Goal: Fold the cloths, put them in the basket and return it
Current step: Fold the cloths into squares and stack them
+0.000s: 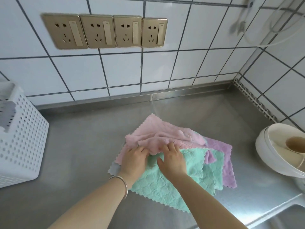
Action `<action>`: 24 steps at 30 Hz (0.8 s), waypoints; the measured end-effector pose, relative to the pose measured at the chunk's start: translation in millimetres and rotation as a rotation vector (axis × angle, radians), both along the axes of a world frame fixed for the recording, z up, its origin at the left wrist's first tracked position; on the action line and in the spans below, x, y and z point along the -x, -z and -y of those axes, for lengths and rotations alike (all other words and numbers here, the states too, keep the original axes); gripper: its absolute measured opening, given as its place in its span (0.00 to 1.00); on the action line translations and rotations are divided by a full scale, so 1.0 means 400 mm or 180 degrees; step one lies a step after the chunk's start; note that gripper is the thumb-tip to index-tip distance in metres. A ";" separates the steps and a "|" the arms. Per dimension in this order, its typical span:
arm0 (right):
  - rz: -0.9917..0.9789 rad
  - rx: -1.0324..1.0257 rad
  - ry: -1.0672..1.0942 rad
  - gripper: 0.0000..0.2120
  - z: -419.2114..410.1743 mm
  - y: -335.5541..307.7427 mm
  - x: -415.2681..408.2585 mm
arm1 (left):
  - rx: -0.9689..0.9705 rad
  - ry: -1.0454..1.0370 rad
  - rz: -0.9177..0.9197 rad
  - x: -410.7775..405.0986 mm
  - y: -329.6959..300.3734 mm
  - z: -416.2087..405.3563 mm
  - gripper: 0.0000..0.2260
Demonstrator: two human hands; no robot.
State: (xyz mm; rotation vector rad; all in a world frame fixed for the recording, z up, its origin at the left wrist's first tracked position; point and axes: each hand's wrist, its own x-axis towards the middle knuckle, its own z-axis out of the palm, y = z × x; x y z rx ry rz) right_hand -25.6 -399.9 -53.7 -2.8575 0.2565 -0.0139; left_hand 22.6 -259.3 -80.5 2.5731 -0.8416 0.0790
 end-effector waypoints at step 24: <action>0.1772 0.0929 -0.1108 0.09 -0.186 -0.358 -0.072 | 0.1070 -0.1425 0.0365 -0.011 -0.491 -0.579 0.10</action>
